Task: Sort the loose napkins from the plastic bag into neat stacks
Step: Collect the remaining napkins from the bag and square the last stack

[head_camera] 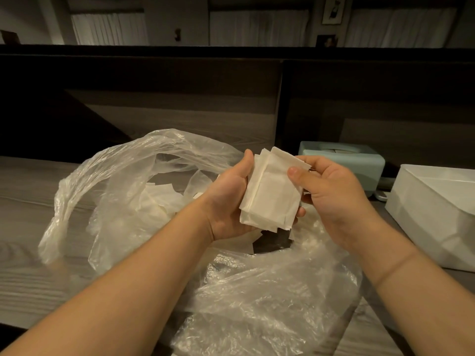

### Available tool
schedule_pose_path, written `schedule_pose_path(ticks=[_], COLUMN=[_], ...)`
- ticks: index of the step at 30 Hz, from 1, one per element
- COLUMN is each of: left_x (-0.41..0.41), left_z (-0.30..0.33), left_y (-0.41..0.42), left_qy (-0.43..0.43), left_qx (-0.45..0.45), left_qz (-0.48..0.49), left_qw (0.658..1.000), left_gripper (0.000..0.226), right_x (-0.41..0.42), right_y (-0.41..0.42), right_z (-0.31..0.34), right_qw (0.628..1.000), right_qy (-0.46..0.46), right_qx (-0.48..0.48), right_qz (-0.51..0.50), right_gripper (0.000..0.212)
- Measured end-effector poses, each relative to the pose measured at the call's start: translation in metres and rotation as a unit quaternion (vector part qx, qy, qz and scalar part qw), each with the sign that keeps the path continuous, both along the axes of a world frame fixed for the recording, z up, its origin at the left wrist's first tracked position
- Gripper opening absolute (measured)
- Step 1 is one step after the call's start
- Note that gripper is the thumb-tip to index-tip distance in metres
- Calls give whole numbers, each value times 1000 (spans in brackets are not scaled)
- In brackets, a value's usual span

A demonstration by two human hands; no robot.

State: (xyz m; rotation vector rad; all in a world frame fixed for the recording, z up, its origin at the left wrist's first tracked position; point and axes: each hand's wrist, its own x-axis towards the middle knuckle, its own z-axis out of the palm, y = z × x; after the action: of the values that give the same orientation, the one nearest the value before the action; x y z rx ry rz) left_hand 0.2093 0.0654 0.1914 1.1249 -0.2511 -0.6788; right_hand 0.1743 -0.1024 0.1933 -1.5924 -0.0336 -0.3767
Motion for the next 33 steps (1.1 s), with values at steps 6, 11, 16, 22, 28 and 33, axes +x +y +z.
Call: schedule_pose_path(ticks=[6, 11, 16, 22, 28, 33], left_x=[1, 1, -2, 2, 1, 0], left_z=[1, 1, 3, 0, -1, -2], left_y=[1, 1, 0, -1, -2, -3], left_qy=[11, 8, -1, 24, 26, 15], left_qx=[8, 15, 30, 16, 20, 40], left_qz=[18, 23, 42, 61, 14, 5], left_qw=[1000, 1000, 999, 998, 999, 999], left_gripper=[78, 73, 62, 75, 90, 84], right_x=[-1, -1, -1, -6, -9, -6], right_y=[-1, -1, 1, -1, 7, 13], right_z=[0, 1, 1, 12, 8, 1], right_qw=[1000, 999, 999, 985, 977, 978], right_qy=[26, 43, 27, 48, 121, 127], right_qx=[-9, -6, -19, 159, 159, 163], right_qz=[2, 5, -30, 38, 76, 32], right_gripper=[7, 8, 8, 11, 22, 18])
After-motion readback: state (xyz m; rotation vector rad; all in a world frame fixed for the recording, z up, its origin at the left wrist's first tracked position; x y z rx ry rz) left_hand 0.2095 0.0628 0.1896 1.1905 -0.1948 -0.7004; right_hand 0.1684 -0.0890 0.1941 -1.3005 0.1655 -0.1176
